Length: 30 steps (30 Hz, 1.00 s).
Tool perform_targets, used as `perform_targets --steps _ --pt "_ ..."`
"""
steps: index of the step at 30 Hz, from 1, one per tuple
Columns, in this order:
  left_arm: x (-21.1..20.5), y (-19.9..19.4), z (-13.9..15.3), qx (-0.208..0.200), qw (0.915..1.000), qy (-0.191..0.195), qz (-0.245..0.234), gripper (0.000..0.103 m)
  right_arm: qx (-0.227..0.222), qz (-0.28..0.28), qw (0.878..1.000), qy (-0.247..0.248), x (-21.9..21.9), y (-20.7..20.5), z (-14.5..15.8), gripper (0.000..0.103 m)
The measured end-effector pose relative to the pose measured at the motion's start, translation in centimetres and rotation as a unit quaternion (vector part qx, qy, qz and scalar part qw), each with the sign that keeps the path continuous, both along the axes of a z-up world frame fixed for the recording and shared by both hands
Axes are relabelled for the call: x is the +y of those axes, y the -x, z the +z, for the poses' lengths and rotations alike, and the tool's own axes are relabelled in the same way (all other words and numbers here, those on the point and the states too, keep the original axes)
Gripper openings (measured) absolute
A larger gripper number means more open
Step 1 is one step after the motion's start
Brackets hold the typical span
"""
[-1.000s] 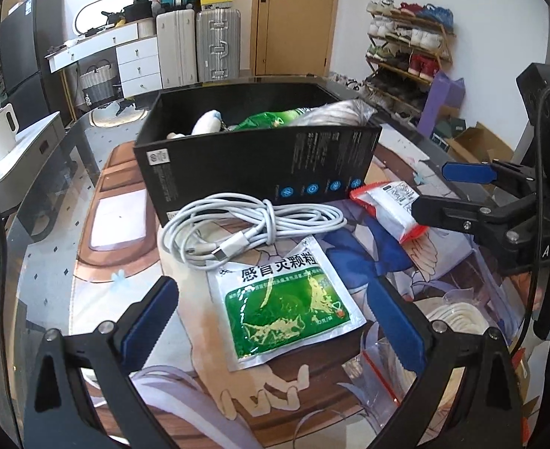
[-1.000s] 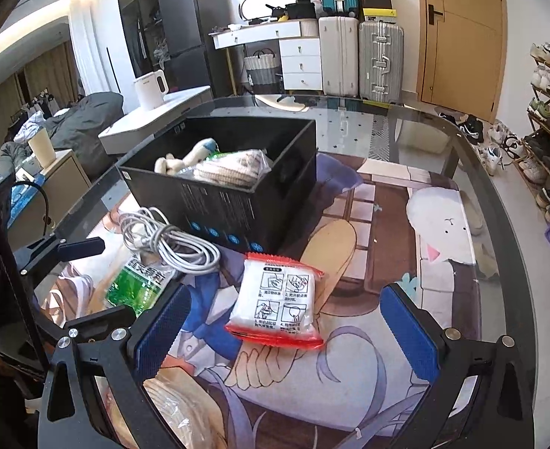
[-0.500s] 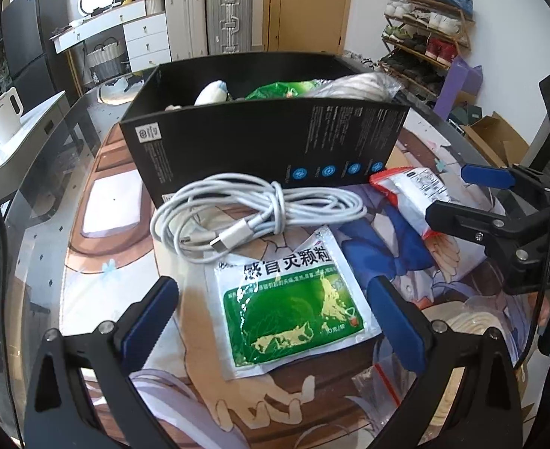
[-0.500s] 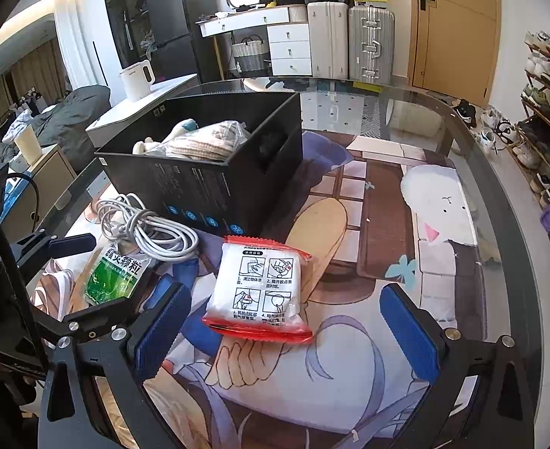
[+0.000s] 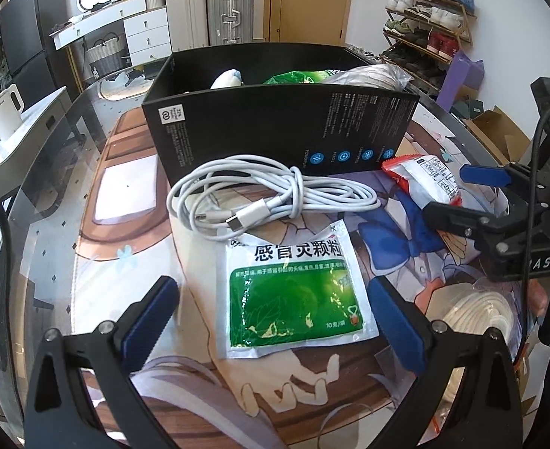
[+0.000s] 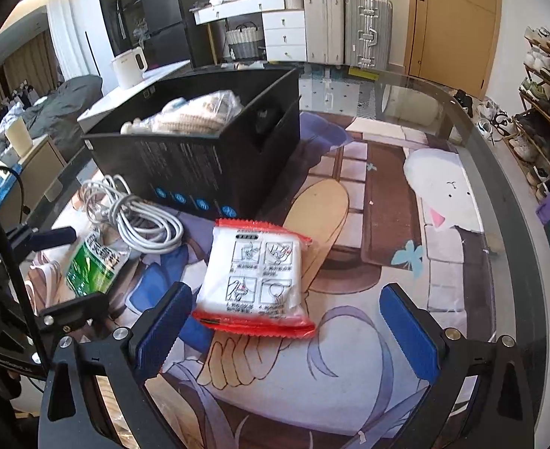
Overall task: Organize soft objects
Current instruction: 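Move the left gripper to the green packet while the right approaches the red-and-white snack packet, then grasp the green packet with the left gripper while the right grasps the snack packet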
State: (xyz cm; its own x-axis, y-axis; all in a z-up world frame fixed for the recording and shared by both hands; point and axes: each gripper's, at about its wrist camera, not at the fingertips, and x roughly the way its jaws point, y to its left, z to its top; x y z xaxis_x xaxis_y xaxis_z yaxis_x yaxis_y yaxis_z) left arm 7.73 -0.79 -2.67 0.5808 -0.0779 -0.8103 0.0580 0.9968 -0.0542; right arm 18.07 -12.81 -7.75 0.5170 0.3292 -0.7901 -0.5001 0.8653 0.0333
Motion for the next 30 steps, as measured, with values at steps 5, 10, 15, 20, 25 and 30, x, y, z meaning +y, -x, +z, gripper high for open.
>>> perform_targets --steps 5,10,15,20,25,30 --pt "-0.1 0.1 0.0 0.0 1.0 -0.002 0.0 0.101 -0.005 0.001 1.0 0.005 0.5 0.0 -0.3 0.093" --pt "-0.1 0.0 0.0 -0.001 1.0 -0.004 -0.001 0.102 -0.012 0.0 1.0 0.006 0.6 0.1 -0.1 0.079" --pt "0.0 0.1 0.0 -0.002 1.0 -0.004 -0.001 0.102 -0.015 0.002 1.0 0.006 0.4 0.2 0.1 0.064" --pt "-0.4 0.1 0.0 -0.002 1.0 -0.007 -0.002 0.101 -0.015 0.007 1.0 0.003 0.3 0.4 0.2 0.063" --pt "-0.6 0.2 -0.1 -0.003 1.0 -0.006 -0.006 0.099 -0.016 0.018 1.0 0.008 0.4 0.6 0.2 0.063" --pt "-1.1 0.6 0.1 -0.012 0.9996 -0.012 -0.02 0.088 -0.016 0.027 0.999 0.012 0.5 0.9 0.2 0.063"
